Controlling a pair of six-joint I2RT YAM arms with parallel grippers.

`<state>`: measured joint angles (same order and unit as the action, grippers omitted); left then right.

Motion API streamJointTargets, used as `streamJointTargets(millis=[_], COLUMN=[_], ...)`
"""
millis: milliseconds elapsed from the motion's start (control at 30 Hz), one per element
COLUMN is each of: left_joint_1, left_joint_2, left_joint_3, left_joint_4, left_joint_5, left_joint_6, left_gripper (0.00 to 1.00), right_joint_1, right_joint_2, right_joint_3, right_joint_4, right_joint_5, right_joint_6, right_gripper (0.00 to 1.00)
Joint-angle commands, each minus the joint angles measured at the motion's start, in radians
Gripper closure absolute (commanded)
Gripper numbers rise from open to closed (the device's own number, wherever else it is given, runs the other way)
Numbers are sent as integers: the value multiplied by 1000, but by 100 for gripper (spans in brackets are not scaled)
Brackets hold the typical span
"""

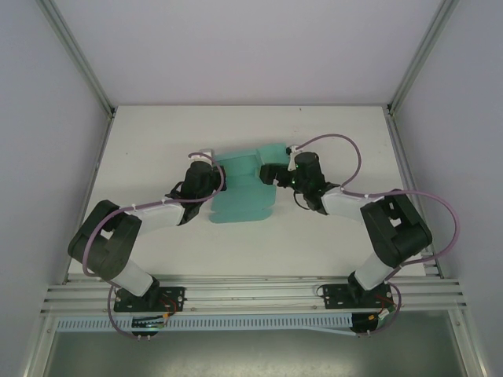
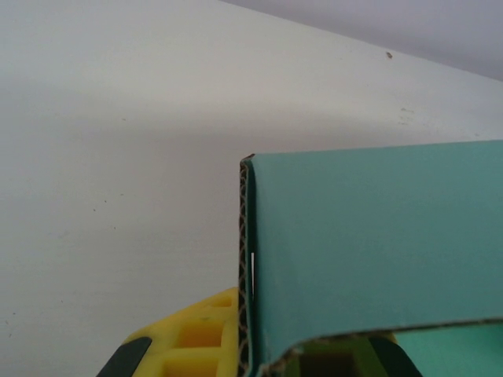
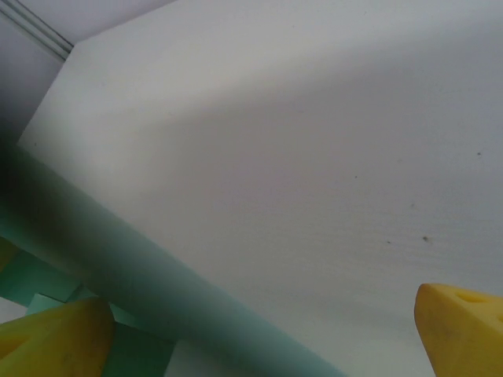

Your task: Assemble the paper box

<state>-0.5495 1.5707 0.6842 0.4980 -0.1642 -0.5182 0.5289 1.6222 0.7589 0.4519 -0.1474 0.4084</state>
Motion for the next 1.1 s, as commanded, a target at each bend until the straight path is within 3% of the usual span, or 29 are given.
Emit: streamJointTargets(millis=[0, 300, 433, 600, 767, 933, 1067], left_joint_1=[-10, -10, -10, -10, -10, -10, -10], left_joint_2=[-8, -12, -5, -5, -11, -15, -15], left_joint_3=[-9, 5, 6, 6, -2, -6, -7], left_joint_4=[100, 87, 77, 44, 26, 26, 39], left_joint_5=[32, 32, 31, 17, 10, 35, 59], left_joint_6=[-43, -52, -49, -35, -14, 19, 36], left_gripper=[100, 100, 100, 100, 100, 100, 100], right_joint_1=[14, 125, 133, 111, 39, -105, -253], right_joint_2=[29, -28, -71, -196, -392, -550, -516], right_joint_3=[24, 50, 42, -15, -95, -113, -44], right_joint_4=[-14, -178, -202, -202, -215, -279, -379], right_joint_5=[-16, 431, 492, 475, 323, 238, 146], right_joint_6=[73, -117, -131, -149, -152, -174, -157], right_gripper=[1, 1, 1, 1, 1, 1, 1])
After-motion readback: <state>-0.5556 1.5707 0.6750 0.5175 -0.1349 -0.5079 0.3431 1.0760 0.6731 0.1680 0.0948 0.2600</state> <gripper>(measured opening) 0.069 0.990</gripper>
